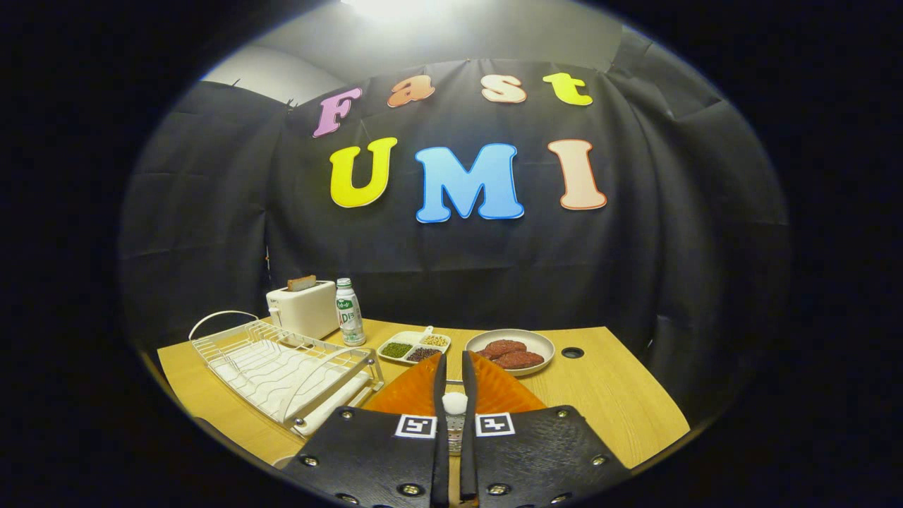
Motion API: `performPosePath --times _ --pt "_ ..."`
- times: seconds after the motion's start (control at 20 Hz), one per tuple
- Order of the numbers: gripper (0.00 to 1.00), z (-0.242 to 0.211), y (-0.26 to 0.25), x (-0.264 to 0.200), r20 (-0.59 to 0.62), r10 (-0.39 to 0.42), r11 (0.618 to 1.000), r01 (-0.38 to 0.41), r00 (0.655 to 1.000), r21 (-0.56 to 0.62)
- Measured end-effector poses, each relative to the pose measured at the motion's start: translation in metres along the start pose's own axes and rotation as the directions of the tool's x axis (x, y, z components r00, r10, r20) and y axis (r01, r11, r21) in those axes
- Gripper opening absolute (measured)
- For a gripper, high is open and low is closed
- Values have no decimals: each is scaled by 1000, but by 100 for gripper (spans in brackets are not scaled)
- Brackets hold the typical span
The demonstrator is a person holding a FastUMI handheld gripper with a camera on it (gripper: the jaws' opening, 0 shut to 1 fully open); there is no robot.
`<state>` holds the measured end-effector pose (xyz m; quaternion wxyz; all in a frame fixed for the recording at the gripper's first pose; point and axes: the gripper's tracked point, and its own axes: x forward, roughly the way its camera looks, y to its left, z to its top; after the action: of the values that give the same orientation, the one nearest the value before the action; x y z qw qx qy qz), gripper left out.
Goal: Take the plate from the dish rack, then take the spoon from the basket and place it into the plate.
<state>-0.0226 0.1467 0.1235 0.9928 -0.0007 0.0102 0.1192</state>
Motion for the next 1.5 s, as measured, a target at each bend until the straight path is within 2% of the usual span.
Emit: performPosePath --times 0.45,0.8,0.95,1.1,1.25,1.5 --pt "6 57 10 -44 -19 -14 1000 14 1000 -14" --pt "6 64 23 -84 -67 -25 998 21 997 -55" --pt "6 55 30 -101 -102 -14 999 10 995 -43" --pt "6 41 27 -113 -155 -43 998 37 987 -46" --pt "6 25 38 -120 -215 -24 1000 22 976 -13" --pt "6 0 58 -119 -307 9 999 -20 952 -32"
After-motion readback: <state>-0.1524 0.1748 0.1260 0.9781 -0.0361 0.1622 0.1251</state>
